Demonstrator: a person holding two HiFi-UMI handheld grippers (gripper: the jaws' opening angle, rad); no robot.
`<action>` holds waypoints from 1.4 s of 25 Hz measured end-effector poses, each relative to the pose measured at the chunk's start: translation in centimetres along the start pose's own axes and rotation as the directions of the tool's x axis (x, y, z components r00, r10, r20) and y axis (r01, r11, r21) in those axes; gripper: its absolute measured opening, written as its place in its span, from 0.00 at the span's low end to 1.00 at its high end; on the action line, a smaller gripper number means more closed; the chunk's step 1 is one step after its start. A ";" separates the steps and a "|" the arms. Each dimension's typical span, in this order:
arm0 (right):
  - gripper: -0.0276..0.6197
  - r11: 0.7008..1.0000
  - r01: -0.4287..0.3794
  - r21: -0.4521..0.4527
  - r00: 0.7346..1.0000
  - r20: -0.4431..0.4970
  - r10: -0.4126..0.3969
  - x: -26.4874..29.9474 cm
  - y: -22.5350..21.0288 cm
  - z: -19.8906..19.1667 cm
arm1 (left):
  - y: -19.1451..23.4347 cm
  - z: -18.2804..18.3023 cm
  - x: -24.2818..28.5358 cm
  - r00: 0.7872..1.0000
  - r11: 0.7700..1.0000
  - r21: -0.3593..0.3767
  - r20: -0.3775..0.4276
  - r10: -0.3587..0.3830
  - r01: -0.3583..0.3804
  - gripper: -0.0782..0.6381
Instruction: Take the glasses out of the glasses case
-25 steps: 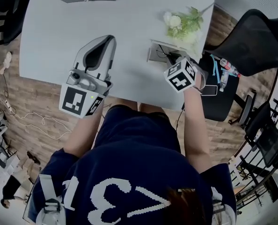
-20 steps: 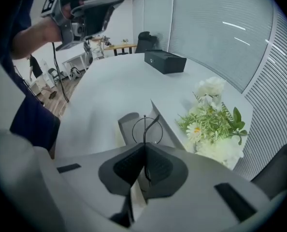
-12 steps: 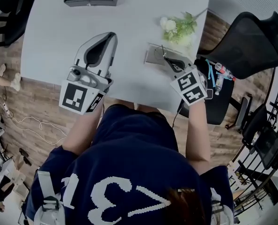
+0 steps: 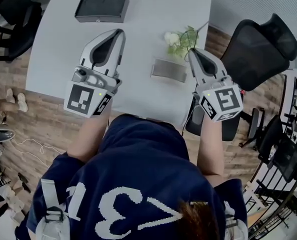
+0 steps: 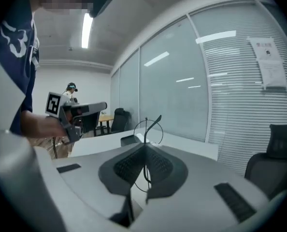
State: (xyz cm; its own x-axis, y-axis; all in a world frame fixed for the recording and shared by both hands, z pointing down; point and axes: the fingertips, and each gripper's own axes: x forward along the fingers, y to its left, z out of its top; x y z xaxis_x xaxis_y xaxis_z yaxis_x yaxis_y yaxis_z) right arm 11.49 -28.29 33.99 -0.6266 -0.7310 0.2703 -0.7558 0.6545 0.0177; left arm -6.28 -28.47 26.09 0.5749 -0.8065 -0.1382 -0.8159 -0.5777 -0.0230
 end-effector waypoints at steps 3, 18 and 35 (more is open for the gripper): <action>0.08 1.000 0.030 -0.007 0.997 0.070 -0.030 -1.8 0.0 2.7 | -0.4 1.0 0.1 1.000 1.000 0.011 0.021 -0.012 0.012 0.13; 0.08 0.999 0.026 0.033 0.920 -0.392 -0.011 -3.8 5.5 -13.4 | -5.2 -5.4 0.0 0.985 0.986 -0.088 -0.092 -0.146 0.138 0.13; 0.13 0.994 -0.045 0.097 0.693 -0.714 0.101 -6.5 11.1 -28.8 | -6.5 -8.9 -0.8 0.969 0.980 -0.115 -0.173 -0.179 0.161 0.13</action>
State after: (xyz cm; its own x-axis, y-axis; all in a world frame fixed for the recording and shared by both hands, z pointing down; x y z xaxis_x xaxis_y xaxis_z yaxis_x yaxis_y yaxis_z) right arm 12.66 -10.73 60.11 -0.3751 -0.3027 0.8762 -0.7417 0.6650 -0.0878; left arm -0.86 -25.23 35.20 0.7134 -0.6996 0.0413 -0.7005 -0.7103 0.0691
